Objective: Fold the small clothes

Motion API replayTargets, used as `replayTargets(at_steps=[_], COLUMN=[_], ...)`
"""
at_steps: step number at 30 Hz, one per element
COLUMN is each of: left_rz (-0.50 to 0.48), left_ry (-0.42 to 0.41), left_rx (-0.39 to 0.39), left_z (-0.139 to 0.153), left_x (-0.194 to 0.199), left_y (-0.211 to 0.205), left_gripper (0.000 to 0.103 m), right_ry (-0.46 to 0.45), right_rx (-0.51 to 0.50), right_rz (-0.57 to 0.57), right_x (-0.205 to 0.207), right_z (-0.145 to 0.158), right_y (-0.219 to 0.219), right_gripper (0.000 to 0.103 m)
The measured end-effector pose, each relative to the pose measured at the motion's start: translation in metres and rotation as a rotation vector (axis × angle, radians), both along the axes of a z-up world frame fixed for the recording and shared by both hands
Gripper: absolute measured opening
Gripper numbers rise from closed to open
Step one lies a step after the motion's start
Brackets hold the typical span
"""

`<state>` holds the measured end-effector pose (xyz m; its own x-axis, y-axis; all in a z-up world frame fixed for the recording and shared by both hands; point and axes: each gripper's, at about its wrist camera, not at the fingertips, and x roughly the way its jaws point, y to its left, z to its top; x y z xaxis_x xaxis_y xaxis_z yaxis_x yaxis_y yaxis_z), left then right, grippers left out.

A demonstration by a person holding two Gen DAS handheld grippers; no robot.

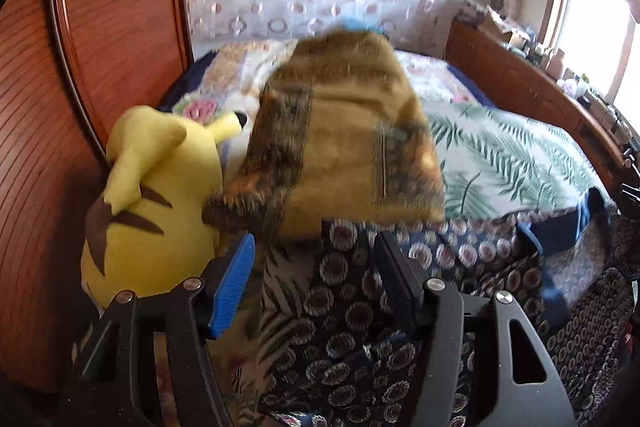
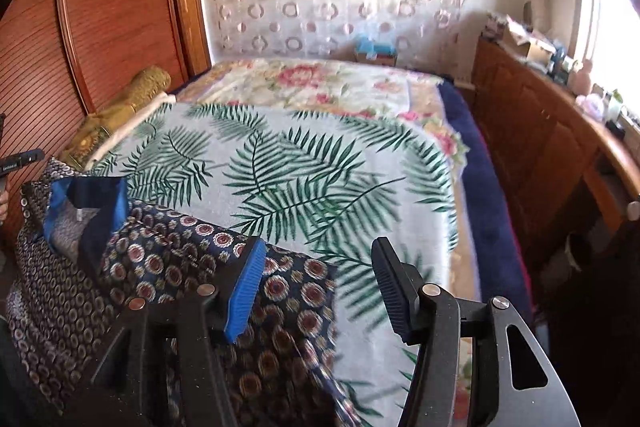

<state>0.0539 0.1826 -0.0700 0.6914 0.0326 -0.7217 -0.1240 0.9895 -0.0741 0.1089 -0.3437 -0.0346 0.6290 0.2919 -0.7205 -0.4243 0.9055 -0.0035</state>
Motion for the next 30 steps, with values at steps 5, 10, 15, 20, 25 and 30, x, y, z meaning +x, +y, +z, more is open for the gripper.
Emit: replayTargets(at_steps=[5, 10, 15, 20, 25, 30], left_rz=[-0.020, -0.025, -0.019, -0.038, -0.084, -0.101], left_ry=[0.037, 0.061, 0.071, 0.072, 0.070, -0.006], left_rx=[-0.021, -0.055, -0.059, -0.064, -0.065, -0.069], left_z=[-0.017, -0.028, -0.032, -0.036, -0.036, -0.020], left_x=[-0.003, 0.000, 0.003, 0.003, 0.002, -0.012], left_y=[-0.005, -0.004, -0.004, -0.012, -0.021, -0.030], left_gripper=[0.063, 0.063, 0.063, 0.060, 0.013, 0.005], right_ry=[0.067, 0.139, 0.161, 0.151, 0.152, 0.095], right_rx=[-0.012, -0.094, -0.061, -0.070, -0.042, -0.027], right_rz=[0.018, -0.025, -0.015, 0.029, 0.101, 0.087], right_x=[0.016, 0.034, 0.035, 0.029, 0.019, 0.010], right_z=[-0.012, -0.029, -0.036, -0.037, -0.038, -0.030], right_y=[0.010, 0.011, 0.011, 0.016, 0.021, 0.018], right_gripper=[0.057, 0.057, 0.057, 0.054, 0.014, 0.009])
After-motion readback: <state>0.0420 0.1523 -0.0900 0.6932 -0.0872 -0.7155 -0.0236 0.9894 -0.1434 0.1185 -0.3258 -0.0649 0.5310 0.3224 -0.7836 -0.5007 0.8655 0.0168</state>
